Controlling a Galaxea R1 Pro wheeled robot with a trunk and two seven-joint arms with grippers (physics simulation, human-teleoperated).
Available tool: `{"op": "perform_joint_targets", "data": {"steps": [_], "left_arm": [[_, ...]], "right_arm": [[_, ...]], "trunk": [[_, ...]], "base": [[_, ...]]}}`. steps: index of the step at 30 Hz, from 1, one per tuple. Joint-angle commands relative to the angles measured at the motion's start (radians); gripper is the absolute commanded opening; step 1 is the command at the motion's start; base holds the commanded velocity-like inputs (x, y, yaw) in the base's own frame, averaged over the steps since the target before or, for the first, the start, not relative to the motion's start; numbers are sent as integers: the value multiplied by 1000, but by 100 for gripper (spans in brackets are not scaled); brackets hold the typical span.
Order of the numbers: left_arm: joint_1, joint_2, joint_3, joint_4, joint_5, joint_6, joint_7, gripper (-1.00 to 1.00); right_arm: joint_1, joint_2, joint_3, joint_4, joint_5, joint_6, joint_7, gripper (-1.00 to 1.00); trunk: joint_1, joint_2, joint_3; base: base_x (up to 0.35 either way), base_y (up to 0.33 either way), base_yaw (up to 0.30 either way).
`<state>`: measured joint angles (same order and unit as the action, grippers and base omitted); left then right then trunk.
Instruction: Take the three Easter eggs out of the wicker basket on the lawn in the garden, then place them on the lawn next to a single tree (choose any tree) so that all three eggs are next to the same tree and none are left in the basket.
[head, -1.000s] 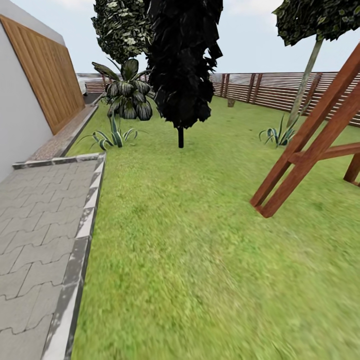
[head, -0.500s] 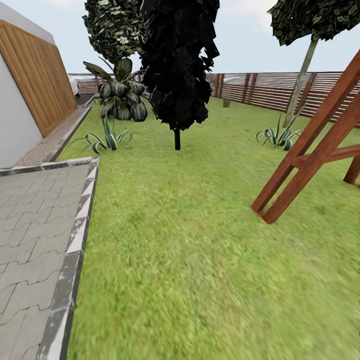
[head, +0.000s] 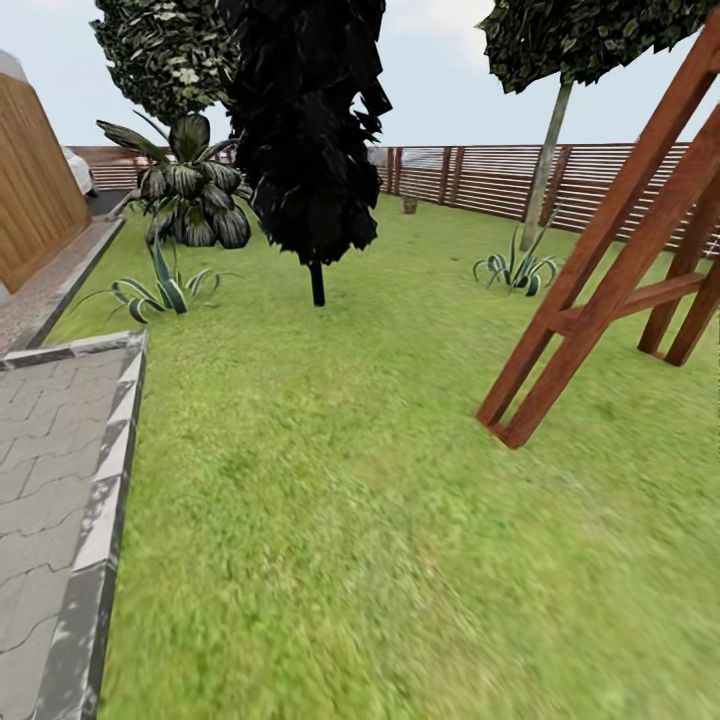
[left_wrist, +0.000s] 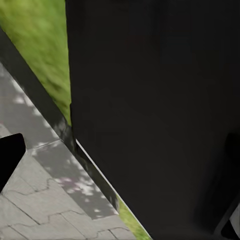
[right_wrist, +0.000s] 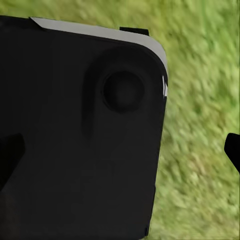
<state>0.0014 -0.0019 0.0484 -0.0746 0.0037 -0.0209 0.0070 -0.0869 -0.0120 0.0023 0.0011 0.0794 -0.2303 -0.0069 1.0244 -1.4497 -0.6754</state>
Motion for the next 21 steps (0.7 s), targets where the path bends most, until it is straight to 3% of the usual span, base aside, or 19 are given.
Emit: {"op": "perform_joint_targets", "data": {"steps": [1, 21], "left_arm": [[0, 0, 4, -1, 0, -2, 1, 100], [0, 0, 4, -1, -1, -2, -4, 100]], "right_arm": [[-1, 0, -1, 1, 8, -3, -1, 100], [-1, 0, -1, 0, 11, -3, -1, 100]], "trunk": [[1, 0, -1], [1, 0, -1]], "base": [[330, 138, -68], [330, 129, -12]]}}
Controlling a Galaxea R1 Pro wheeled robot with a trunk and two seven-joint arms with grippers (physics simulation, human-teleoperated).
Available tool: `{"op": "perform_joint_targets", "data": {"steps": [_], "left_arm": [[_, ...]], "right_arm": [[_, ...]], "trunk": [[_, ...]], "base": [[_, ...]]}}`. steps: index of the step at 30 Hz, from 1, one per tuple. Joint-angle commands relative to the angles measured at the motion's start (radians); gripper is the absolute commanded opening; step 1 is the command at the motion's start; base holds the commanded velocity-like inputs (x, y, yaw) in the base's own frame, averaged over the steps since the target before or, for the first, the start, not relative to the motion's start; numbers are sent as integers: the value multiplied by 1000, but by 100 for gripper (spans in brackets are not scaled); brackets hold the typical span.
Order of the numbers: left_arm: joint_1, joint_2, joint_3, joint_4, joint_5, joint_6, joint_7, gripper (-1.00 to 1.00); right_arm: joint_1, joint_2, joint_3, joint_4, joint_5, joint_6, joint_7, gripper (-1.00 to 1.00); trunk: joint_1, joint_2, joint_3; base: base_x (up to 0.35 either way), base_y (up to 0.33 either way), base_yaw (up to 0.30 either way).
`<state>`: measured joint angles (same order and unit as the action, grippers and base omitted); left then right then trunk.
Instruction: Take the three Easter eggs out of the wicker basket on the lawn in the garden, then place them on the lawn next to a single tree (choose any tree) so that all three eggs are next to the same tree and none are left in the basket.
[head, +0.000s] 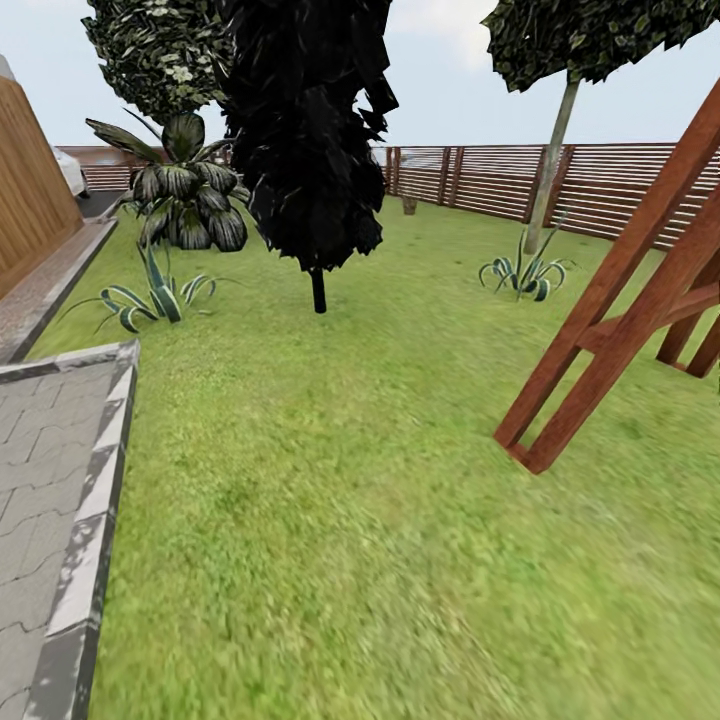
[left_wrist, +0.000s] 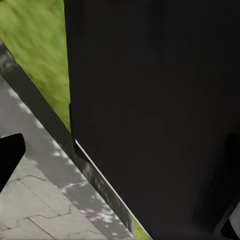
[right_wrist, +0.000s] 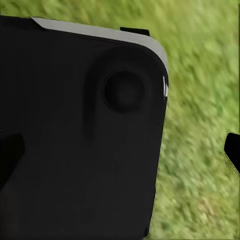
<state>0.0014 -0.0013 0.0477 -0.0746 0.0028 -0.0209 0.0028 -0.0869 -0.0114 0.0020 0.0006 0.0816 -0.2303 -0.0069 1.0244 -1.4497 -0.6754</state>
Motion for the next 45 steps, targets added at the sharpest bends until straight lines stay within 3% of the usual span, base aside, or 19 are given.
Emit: {"op": "perform_joint_targets", "data": {"steps": [1, 23, 45], "left_arm": [[0, 0, 4, -1, 0, -2, 0, 100], [0, -1, 3, -1, 0, -2, 0, 100], [0, 0, 4, -1, 0, -2, 0, 100]], "right_arm": [[-1, -1, -1, 1, 9, -3, -1, 100], [-1, -1, -1, 1, 8, -3, -1, 100], [-1, 3, -3, 0, 6, -4, -2, 100]], "trunk": [[1, 0, -1], [1, 0, -1], [1, 0, -1]], "base": [[330, 95, -158], [330, 93, -248], [330, 92, -11]]}}
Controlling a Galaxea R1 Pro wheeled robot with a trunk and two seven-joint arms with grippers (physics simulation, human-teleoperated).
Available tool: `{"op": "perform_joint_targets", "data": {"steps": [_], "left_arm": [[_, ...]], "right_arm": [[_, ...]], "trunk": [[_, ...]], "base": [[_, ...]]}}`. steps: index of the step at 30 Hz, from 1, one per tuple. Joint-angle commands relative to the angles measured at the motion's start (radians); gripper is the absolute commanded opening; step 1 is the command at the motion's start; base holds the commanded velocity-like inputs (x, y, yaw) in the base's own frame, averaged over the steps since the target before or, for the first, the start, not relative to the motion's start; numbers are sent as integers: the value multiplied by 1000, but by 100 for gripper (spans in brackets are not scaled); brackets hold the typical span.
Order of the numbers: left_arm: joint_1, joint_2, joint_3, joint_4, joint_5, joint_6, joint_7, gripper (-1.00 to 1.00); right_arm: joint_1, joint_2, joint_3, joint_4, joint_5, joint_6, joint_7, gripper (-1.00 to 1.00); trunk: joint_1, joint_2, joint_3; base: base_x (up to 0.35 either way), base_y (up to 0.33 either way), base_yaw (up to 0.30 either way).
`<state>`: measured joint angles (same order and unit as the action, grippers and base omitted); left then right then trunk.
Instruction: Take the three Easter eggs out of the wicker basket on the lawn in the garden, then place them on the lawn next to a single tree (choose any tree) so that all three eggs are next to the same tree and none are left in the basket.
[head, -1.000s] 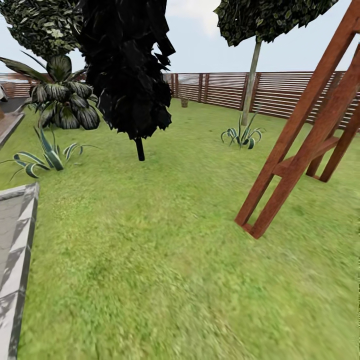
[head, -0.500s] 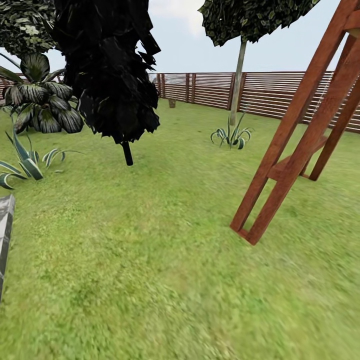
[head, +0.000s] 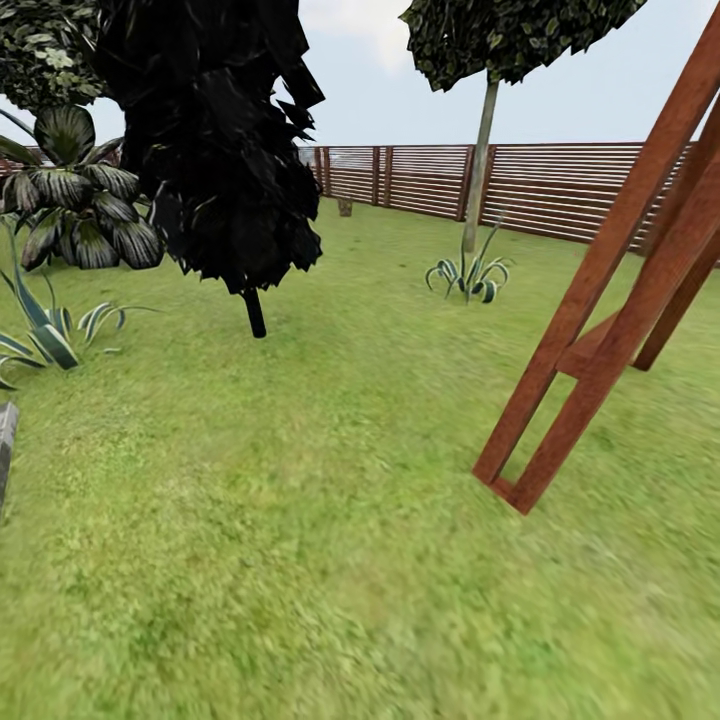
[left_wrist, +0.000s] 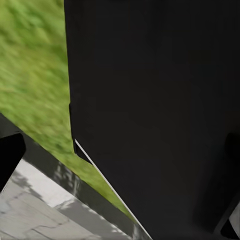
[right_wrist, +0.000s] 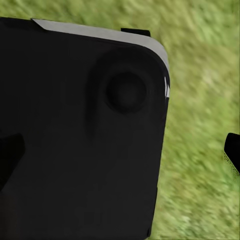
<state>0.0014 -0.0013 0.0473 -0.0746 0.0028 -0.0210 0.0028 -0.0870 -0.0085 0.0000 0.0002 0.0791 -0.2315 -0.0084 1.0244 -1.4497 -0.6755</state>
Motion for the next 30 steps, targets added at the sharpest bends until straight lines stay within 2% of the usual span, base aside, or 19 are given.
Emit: {"op": "perform_joint_targets", "data": {"steps": [1, 16, 25, 30], "left_arm": [[0, 0, 5, -1, 0, -2, 0, 100], [0, 0, 5, -1, 0, -2, 0, 100], [0, 0, 5, -1, 0, -2, 2, 100], [0, 0, 5, -1, 0, -2, 2, 100]], "right_arm": [[0, 0, -1, 0, 8, -3, -1, 100], [0, -1, 1, -2, 12, -3, -1, 100], [0, -2, 1, -2, 15, -3, -1, 100], [0, -5, 2, -3, 13, -2, -1, 100]], "trunk": [[1, 0, -1], [1, 0, -1], [1, 0, -1], [1, 0, -1]], "base": [[330, 92, 0], [330, 92, -6], [330, 93, -221], [330, 93, -53]]}}
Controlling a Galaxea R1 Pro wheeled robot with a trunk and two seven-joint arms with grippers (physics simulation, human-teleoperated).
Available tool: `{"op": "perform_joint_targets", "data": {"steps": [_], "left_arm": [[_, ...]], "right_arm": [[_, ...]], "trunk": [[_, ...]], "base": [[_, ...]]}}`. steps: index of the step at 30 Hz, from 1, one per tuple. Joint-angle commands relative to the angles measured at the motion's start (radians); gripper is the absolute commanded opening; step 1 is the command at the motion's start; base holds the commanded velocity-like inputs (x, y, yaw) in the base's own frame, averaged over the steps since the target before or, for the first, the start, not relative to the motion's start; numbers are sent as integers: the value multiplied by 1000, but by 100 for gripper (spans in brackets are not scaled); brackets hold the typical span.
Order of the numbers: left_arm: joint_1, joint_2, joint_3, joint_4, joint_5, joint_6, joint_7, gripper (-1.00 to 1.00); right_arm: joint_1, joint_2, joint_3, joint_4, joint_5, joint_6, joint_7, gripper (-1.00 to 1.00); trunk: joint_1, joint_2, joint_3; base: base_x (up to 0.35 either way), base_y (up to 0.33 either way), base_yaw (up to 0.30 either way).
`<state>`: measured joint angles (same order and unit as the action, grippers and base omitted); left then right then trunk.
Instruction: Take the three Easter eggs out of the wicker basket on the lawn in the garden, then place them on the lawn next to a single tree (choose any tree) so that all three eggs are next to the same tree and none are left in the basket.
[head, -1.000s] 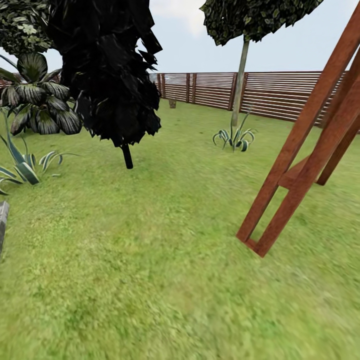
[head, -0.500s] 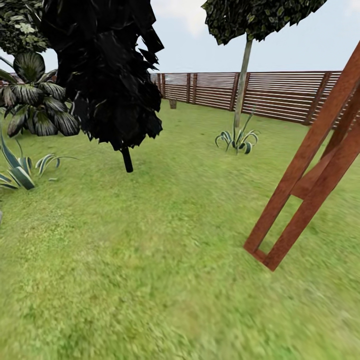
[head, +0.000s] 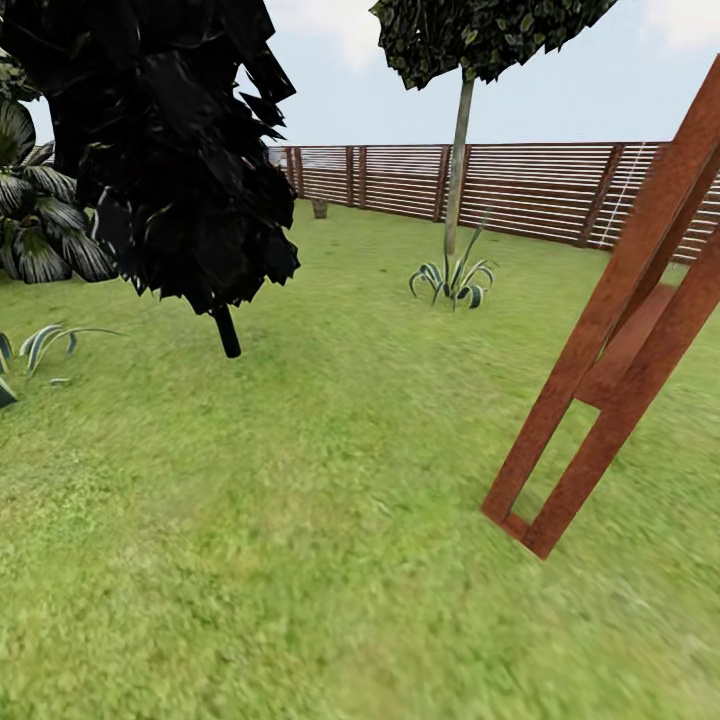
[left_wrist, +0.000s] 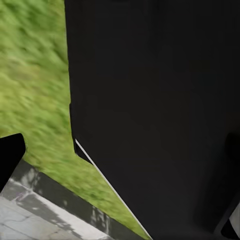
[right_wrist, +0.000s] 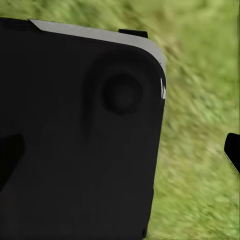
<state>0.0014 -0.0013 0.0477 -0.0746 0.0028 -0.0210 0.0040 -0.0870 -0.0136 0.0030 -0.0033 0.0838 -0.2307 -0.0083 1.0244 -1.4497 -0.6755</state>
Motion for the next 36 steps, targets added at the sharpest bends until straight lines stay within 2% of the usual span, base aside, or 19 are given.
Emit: {"op": "perform_joint_targets", "data": {"steps": [1, 24, 36], "left_arm": [[0, 0, 4, -1, 1, -2, 0, 100], [0, 3, 4, -1, 1, -2, 1, 100], [0, 3, 4, -1, 1, -2, 0, 100]], "right_arm": [[0, -1, 0, 1, 9, -3, -1, 100], [0, 7, -3, 4, 5, -3, 0, 100], [0, 5, -3, 5, 9, -4, 2, 100]], "trunk": [[1, 0, -1], [1, 0, -1], [1, 0, 2]], "base": [[330, 93, -14], [330, 92, -3], [330, 93, -224]]}}
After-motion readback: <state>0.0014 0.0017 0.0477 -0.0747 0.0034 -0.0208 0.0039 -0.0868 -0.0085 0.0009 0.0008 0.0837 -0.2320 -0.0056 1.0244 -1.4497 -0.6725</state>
